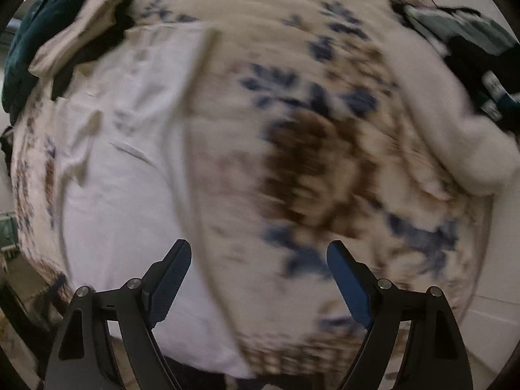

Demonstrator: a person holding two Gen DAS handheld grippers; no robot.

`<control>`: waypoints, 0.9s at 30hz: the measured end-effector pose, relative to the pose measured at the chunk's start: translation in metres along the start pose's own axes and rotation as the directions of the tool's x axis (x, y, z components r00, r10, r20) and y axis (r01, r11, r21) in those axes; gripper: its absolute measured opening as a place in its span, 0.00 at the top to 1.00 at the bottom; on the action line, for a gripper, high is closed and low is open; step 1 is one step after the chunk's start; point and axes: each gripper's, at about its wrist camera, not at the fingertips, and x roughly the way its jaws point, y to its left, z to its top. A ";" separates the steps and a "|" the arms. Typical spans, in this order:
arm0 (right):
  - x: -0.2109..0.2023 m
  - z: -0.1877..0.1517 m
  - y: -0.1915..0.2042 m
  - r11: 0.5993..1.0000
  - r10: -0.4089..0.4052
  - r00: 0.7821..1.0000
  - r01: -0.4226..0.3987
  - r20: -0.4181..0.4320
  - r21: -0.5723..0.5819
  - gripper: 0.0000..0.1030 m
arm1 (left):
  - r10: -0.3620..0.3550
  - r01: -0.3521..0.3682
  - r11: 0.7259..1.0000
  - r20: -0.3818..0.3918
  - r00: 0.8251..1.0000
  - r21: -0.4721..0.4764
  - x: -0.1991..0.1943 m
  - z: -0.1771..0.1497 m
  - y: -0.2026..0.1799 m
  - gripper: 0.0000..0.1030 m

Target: Fold small clothes

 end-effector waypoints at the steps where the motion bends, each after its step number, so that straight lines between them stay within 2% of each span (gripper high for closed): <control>1: 0.004 -0.001 -0.008 1.000 -0.009 1.000 0.009 -0.012 0.003 0.15 | -0.033 0.033 0.999 -0.035 0.999 0.001 0.012 -0.015 -0.018 0.02; 4: 0.011 -0.008 -0.041 1.000 -0.016 0.999 0.016 -0.033 0.016 0.15 | -0.099 0.098 0.995 -0.120 0.988 -0.010 0.042 -0.048 -0.060 0.02; 6: 0.018 -0.007 -0.056 1.000 -0.020 0.999 0.021 -0.046 0.019 0.15 | -0.115 0.114 0.993 -0.147 0.982 -0.011 0.061 -0.061 -0.082 0.11; 7: 0.020 -0.006 -0.062 1.000 -0.019 0.999 0.020 -0.047 0.016 0.15 | -0.117 0.118 0.993 -0.165 0.979 -0.003 0.073 -0.067 -0.092 0.28; 8: 0.028 0.002 -0.057 1.000 -0.017 0.999 0.018 -0.045 0.016 0.15 | -0.093 0.096 0.995 -0.179 0.980 0.012 0.084 -0.071 -0.100 0.56; 10: 0.033 0.013 -0.055 1.000 -0.002 0.999 0.002 -0.037 0.001 0.15 | -0.012 0.022 0.998 -0.166 0.986 0.055 0.097 -0.075 -0.111 0.79; 11: 0.035 0.021 -0.052 1.000 0.007 0.999 -0.008 -0.032 -0.008 0.15 | -0.012 0.019 0.999 -0.145 0.989 0.049 0.095 -0.074 -0.110 0.97; 13: 0.038 0.033 -0.044 0.999 0.045 0.999 -0.045 -0.023 -0.014 0.15 | -0.054 0.054 0.999 -0.099 0.994 -0.006 0.081 -0.072 -0.098 0.98; 16: 0.038 0.068 -0.029 0.989 0.150 0.989 -0.149 0.008 -0.009 0.15 | -0.062 0.061 0.998 -0.036 0.997 -0.033 0.055 -0.071 -0.080 0.98; 20: 0.050 0.133 0.001 0.958 0.285 0.958 -0.285 0.027 0.010 0.18 | -0.066 0.067 0.994 0.008 0.998 -0.089 0.026 -0.070 -0.054 0.98; 26: 0.089 0.216 0.044 0.906 0.417 0.909 -0.415 -0.008 0.078 0.38 | -0.050 0.060 0.982 0.064 0.997 -0.178 -0.006 -0.066 -0.013 0.98; 27: 0.096 0.223 0.050 0.900 0.428 0.904 -0.425 -0.015 0.094 0.46 | -0.052 0.064 0.980 0.067 0.996 -0.191 -0.008 -0.067 -0.006 0.98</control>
